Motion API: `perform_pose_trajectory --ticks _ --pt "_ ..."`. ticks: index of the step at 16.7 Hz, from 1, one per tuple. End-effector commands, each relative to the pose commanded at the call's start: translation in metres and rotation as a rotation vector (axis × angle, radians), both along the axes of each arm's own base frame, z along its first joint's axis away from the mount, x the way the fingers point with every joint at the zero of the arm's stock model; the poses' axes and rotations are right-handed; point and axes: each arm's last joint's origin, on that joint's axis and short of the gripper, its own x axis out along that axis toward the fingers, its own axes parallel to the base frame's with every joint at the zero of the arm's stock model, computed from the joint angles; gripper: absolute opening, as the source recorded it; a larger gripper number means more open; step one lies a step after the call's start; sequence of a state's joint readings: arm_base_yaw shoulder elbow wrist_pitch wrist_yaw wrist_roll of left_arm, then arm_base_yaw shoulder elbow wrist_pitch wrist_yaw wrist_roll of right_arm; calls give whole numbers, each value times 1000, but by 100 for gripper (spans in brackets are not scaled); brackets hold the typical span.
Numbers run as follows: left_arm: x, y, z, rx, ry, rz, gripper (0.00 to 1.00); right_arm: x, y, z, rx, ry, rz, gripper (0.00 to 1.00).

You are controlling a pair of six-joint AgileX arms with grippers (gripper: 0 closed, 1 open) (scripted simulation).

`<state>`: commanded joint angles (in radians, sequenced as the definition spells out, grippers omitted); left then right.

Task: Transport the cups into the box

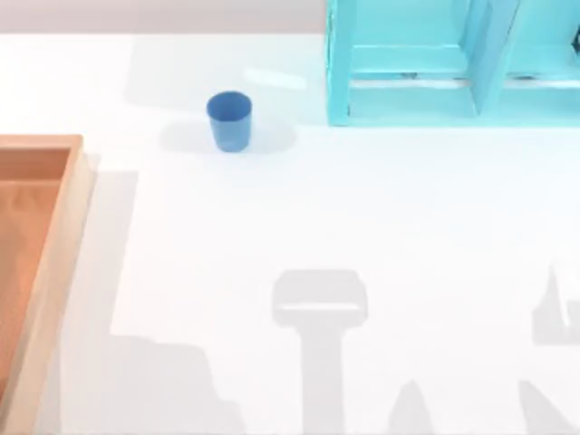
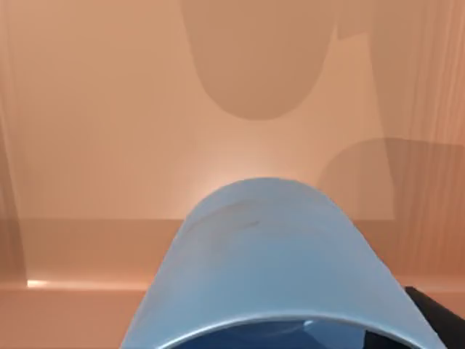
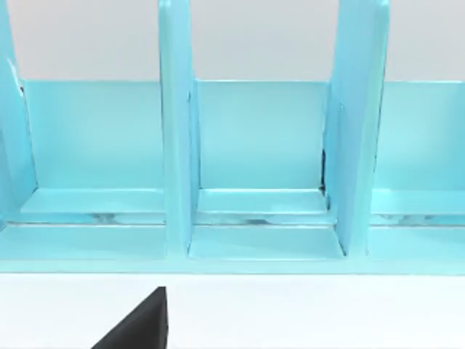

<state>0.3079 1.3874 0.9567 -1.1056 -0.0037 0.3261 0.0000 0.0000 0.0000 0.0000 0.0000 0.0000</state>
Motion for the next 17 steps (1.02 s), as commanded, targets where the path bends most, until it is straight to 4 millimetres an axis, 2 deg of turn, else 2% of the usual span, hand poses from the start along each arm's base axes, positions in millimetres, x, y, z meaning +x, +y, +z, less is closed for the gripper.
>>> perform_pose_trajectory --ticks 1,14,17 --pt "0 0 0 0 0 0 0 0 0 0 0 0 0 100" --pt "0 0 0 0 0 0 98 0 0 0 0 0 0 100" --pt "0 0 0 0 0 0 100 0 0 0 0 0 0 100"
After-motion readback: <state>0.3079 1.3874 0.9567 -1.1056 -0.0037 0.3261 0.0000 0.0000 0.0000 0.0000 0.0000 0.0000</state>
